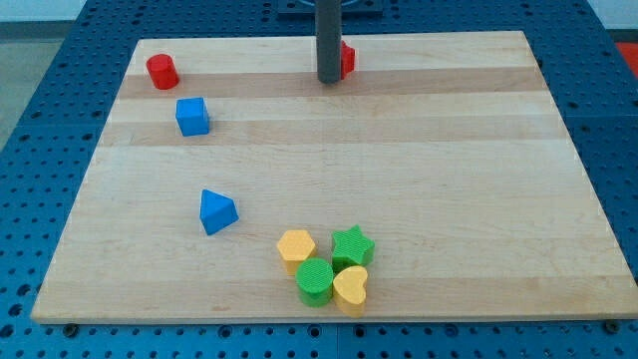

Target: Place your arm to the left of the yellow hexagon

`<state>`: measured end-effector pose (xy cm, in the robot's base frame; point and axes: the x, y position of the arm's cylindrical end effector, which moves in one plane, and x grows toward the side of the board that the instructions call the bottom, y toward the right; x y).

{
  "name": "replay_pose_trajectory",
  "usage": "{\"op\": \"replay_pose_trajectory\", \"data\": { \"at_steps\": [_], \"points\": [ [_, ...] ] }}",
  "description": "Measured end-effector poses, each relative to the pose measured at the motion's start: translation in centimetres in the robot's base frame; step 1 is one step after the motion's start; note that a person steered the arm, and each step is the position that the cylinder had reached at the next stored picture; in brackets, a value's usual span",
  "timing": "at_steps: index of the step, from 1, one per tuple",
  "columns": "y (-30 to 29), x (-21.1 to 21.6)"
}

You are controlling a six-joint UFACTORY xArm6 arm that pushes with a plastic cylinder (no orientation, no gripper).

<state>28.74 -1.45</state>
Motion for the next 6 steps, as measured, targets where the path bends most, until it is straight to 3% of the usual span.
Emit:
{"op": "replay_pose_trajectory", "data": {
  "at_steps": [2,4,5,6],
  "points": [
    [-9.0,10.4],
    [-9.3,11.5],
    [-9.8,16.5],
    [-9.8,17.4]
  ]
}}
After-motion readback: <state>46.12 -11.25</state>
